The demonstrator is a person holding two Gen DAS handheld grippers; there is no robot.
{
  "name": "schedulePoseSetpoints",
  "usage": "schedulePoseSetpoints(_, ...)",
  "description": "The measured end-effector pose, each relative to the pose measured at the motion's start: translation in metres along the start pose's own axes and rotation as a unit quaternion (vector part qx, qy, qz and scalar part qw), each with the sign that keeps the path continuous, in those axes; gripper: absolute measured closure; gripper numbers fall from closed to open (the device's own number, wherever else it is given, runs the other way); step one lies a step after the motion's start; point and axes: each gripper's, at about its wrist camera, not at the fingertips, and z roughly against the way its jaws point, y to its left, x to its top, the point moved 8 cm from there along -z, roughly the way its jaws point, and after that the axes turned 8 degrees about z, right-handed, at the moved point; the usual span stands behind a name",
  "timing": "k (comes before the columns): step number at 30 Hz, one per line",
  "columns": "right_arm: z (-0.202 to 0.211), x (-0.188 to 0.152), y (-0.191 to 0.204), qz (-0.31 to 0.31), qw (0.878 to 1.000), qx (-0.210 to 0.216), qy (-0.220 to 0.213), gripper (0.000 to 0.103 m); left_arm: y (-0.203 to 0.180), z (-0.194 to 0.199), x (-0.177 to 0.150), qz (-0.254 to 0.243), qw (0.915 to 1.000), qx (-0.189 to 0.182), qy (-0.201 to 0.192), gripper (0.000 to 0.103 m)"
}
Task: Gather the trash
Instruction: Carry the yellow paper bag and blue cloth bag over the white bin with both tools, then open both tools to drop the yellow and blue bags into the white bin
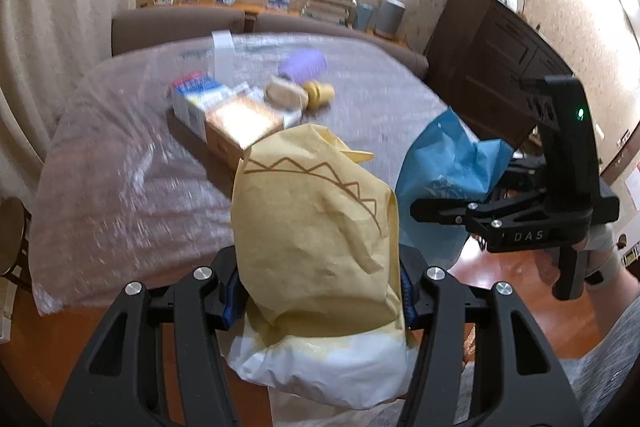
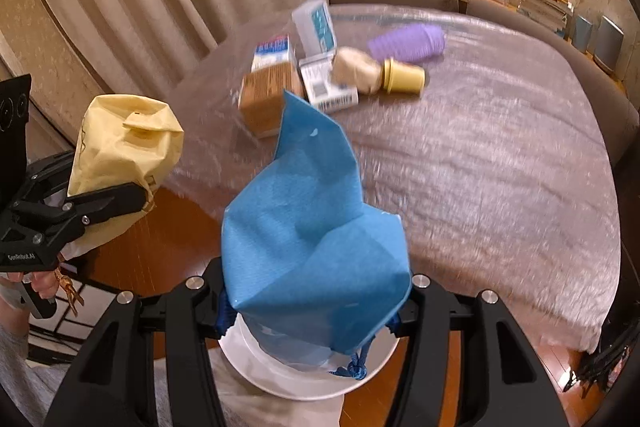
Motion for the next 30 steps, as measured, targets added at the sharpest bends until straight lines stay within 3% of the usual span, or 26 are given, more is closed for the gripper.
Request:
schedulePoseSetpoints(13, -0.035, -0.042, 0.005, -0.002, 0.998, -0.011, 0.063, 0.050, 0.001, -0.045, -0.058, -0.029, 0.9964, 0.019, 0.078, 0.046)
schedulePoseSetpoints(30, -0.077, -0.088, -0.008, -0.023, 0.993, -0.031, 0.107, 0.050, 0.008, -0.095, -0.088, -0.029, 0.9918, 0.024, 0.122, 0.046)
